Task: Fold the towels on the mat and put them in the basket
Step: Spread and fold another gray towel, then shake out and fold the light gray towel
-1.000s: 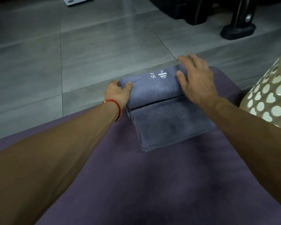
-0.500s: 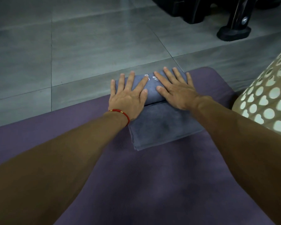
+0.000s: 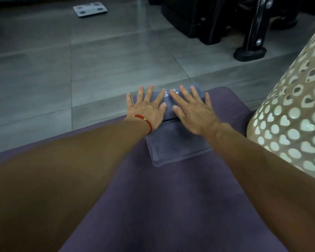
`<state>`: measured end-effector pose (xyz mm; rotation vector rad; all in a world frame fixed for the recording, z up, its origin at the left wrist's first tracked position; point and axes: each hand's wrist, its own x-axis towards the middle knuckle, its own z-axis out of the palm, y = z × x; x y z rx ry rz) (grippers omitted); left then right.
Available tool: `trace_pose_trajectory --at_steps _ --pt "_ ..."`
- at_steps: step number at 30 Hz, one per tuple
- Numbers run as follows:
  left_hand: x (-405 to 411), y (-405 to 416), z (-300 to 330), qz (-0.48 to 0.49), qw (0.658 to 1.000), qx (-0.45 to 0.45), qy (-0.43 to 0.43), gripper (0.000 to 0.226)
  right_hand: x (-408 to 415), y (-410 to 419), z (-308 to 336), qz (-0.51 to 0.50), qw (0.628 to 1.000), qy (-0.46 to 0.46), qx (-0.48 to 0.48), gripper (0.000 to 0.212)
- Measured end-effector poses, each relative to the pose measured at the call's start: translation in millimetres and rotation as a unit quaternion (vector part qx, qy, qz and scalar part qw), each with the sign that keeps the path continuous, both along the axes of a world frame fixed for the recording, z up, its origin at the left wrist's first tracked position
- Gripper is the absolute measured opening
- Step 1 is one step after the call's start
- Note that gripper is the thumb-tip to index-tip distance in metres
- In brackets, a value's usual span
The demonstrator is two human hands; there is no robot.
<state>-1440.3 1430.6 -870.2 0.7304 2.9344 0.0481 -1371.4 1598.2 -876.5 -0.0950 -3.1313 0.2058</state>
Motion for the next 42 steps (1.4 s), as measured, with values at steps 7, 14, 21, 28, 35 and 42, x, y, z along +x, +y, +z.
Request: trace_pose_trajectory --at_steps 7,14,21,28,35,42 --pt "92 -98 75 -0.014 0.998 0.055 0.002 0.057 87 -72 53 0.026 0.999 -0.006 -0.037 0.058" --pt "225 -260 175 0.079 0.991 0.06 -0.088 0.069 163 -201 164 0.18 0.979 -0.079 -0.061 0.062" --pt "329 -424 243 0.219 0.968 0.044 -0.112 0.067 205 -370 263 0.357 0.911 -0.178 0.104 0.056" --pt "392 -594 242 0.319 0.934 -0.061 -0.147 0.063 241 -533 251 0.458 0.865 -0.155 0.133 0.053" --pt "425 -698 214 0.44 0.888 0.016 -0.133 0.056 268 -659 154 0.501 0.832 -0.225 0.082 0.049" --pt "431 -723 175 0.464 0.858 0.115 -0.186 0.075 245 -748 39 0.443 0.845 -0.289 0.082 0.052"
